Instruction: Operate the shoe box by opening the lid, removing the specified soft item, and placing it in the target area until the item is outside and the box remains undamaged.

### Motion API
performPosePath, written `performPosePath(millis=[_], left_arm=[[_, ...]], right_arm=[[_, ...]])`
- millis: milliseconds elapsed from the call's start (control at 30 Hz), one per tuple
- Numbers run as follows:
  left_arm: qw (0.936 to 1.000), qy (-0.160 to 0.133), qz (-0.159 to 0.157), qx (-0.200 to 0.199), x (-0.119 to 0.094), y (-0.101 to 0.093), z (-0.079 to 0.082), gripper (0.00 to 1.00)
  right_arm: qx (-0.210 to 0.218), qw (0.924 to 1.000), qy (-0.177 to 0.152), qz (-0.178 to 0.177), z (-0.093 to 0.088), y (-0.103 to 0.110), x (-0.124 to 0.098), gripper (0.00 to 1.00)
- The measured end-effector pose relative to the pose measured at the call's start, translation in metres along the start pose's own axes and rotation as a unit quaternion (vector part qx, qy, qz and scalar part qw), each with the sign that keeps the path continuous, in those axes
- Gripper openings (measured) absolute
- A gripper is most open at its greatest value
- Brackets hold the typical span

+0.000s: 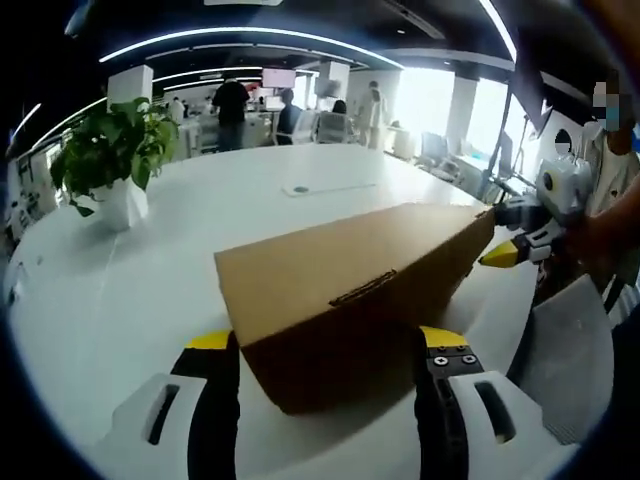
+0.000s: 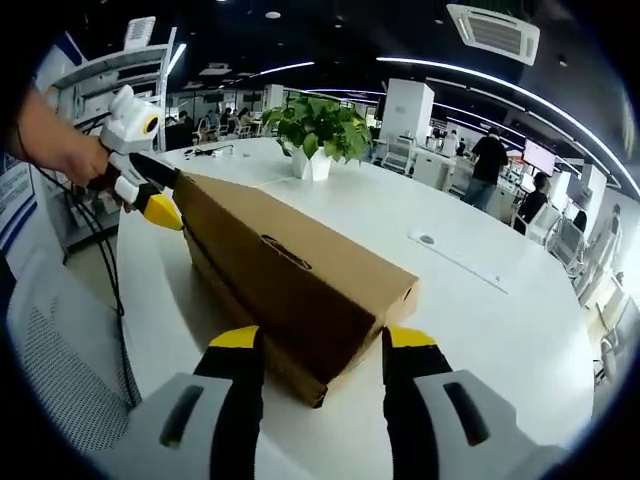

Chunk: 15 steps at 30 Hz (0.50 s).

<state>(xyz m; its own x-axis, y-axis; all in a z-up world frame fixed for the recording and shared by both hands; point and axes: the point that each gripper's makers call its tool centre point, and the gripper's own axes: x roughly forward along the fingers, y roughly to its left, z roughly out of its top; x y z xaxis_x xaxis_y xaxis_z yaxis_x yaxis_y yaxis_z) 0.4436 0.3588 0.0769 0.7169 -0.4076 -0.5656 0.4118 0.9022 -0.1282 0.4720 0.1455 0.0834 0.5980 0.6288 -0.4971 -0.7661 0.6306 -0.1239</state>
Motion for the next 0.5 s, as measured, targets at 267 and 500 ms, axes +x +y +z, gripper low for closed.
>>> performPosePath(millis=[267, 500], left_arm=[[1.0000, -0.004, 0.001, 0.001, -0.005, 0.000, 0.011, 0.72], [0.9999, -0.014, 0.001, 0.007, -0.009, 0.002, 0.026, 0.71]], right_arm=[[-0.005, 0.9997, -0.012, -0.019, 0.011, -0.010, -0.002, 0.36], [-0.020, 0.9980, -0.031, -0.051, 0.027, -0.026, -0.003, 0.27]])
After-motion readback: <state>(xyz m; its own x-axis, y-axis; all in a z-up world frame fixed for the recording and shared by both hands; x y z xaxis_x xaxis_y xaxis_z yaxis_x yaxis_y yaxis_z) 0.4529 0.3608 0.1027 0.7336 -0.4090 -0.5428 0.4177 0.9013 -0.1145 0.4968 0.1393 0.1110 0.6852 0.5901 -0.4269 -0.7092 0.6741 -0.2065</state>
